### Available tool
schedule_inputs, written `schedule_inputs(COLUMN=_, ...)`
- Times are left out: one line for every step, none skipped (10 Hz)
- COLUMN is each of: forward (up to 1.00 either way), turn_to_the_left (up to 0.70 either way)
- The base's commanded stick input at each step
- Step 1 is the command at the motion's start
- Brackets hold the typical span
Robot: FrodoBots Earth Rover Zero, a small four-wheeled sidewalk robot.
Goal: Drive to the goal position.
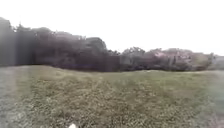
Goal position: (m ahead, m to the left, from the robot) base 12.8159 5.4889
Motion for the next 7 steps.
schedule_inputs(forward=0.27, turn_to_the_left=-0.43)
schedule_inputs(forward=0.86, turn_to_the_left=-0.08)
schedule_inputs(forward=1.0, turn_to_the_left=0.0)
schedule_inputs(forward=1.0, turn_to_the_left=0.0)
schedule_inputs(forward=1.0, turn_to_the_left=0.0)
schedule_inputs(forward=1.0, turn_to_the_left=0.0)
schedule_inputs(forward=1.0, turn_to_the_left=0.0)
